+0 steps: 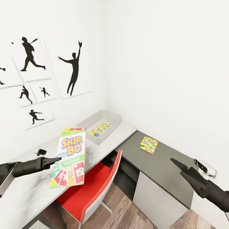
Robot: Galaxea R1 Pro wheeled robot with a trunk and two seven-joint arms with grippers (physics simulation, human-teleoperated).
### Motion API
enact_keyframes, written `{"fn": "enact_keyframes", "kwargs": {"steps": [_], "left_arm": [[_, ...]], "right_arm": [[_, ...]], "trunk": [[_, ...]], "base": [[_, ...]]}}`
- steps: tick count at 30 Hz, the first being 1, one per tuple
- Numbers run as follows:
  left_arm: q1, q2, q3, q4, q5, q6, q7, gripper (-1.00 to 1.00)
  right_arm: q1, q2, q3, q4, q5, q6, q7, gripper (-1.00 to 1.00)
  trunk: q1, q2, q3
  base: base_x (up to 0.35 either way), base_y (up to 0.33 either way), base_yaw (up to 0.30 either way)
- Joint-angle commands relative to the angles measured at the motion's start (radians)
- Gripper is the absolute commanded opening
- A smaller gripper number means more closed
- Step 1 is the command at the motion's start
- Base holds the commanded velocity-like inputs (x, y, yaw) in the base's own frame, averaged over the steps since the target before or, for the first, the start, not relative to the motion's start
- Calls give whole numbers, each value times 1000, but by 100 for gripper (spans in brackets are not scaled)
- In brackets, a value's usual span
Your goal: Put all the toys in the child's room - the three board games (two on the bed and one on the table), the two jigsaw puzzles on the table, and the tennis ball on the table - inside the toy box on the table in the child's room.
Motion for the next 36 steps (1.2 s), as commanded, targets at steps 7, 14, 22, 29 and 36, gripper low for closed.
{"fn": "enact_keyframes", "kwargs": {"steps": [7, 14, 22, 29, 36], "left_arm": [[6, 0, 3, -1, 0, 10, -4, -100], [6, 0, 4, -1, 0, 10, -4, -100], [6, 0, 4, -1, 0, 10, -4, -100], [6, 0, 4, -1, 0, 10, -4, -100], [6, 0, 4, -1, 0, 11, -4, -100]], "right_arm": [[-1, 0, -1, 0, -4, 11, 3, 100], [-1, 2, -2, 6, -3, 9, 4, 100], [-1, 2, -2, 7, -3, 9, 3, 100], [-1, 3, -2, 8, -4, 10, 2, 100], [-1, 3, -2, 8, -4, 11, 1, 100]], "trunk": [[1, -2, 8], [1, -2, 12], [1, -2, 13], [1, -2, 20], [1, -2, 30]], "base": [[71, -92, -171], [155, -55, -86], [31, -53, -2], [10, -231, -99], [106, -137, -171]]}}
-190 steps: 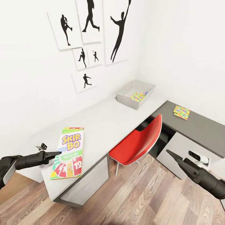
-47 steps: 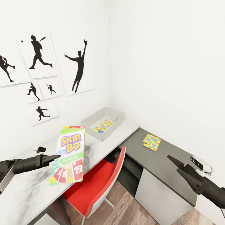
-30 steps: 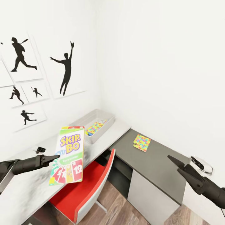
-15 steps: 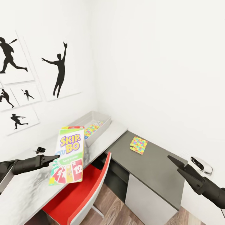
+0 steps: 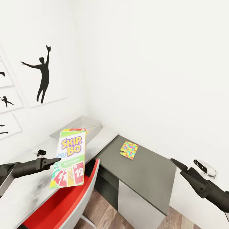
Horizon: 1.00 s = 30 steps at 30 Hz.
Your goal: Put all the toys in the child's room - the three board games (two on the bed and one on the table), the two jigsaw puzzles on the table, and the tennis ball on the table - inside the toy box on the table in the child's room.
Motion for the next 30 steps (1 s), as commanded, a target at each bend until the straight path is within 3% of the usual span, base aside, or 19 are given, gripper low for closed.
{"fn": "enact_keyframes", "kwargs": {"steps": [1, 20, 30], "left_arm": [[-1, 0, 0, -1, 1, 10, -4, -100], [-1, 0, 0, -1, 1, 10, -4, -100], [-1, 0, 0, -1, 1, 10, -4, -100]], "right_arm": [[-1, 0, 0, 0, -3, 10, 2, 100], [-1, -1, 0, 0, -3, 10, 1, 100], [-1, 0, 0, 0, -2, 9, 1, 100]], "trunk": [[1, -2, -1], [1, -2, 27], [1, -2, 30]], "base": [[185, -37, -180], [211, 34, -183], [126, 89, -49]]}}
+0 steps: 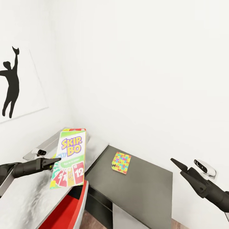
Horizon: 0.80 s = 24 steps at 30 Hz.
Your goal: Put all the toys in the child's room - the three board games (two on the bed and one on the table), the two jigsaw puzzles on the table, and the tennis ball on the table - inside the toy box on the table in the child's room.
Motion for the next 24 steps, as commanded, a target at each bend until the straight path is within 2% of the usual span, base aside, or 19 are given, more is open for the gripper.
{"fn": "enact_keyframes", "kwargs": {"steps": [1, 9, 24], "left_arm": [[-1, 0, -1, 0, 1, 11, -4, -100], [-1, 0, -1, -1, 1, 11, -4, -100], [-1, 0, -1, -1, 1, 11, -4, -100]], "right_arm": [[-1, 0, 0, 0, -3, 10, 2, 100], [-1, 1, 0, -1, -2, 10, 2, 100], [-1, 0, 0, -1, -2, 11, 2, 100]], "trunk": [[1, -2, -1], [1, -2, 6], [1, -2, 7]], "base": [[153, 75, -116], [119, 63, -138], [98, 80, -11]]}}
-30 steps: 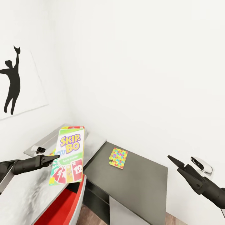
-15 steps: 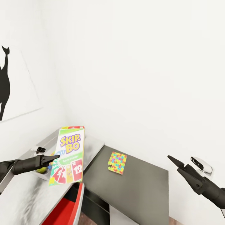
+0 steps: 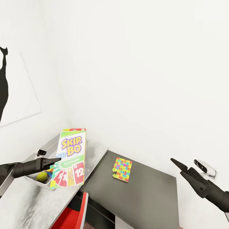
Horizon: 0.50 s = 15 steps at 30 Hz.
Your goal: Put all the toys in the child's room - the three board games (two on the bed and one on the table), the two jigsaw puzzles on the table, and the tennis ball on the table - inside the toy box on the table in the child's room.
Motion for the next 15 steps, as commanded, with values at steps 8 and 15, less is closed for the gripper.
{"fn": "enact_keyframes", "kwargs": {"steps": [8, 15], "left_arm": [[-1, -1, -1, 0, 0, 11, -4, -100], [-1, -1, -1, 0, 0, 11, -4, -100]], "right_arm": [[-1, 1, 0, 0, -3, 10, 2, 100], [-1, 3, 0, 0, -3, 10, 2, 100]], "trunk": [[1, -2, -2], [1, -2, -2]], "base": [[59, 4, 0], [11, 0, 0]]}}
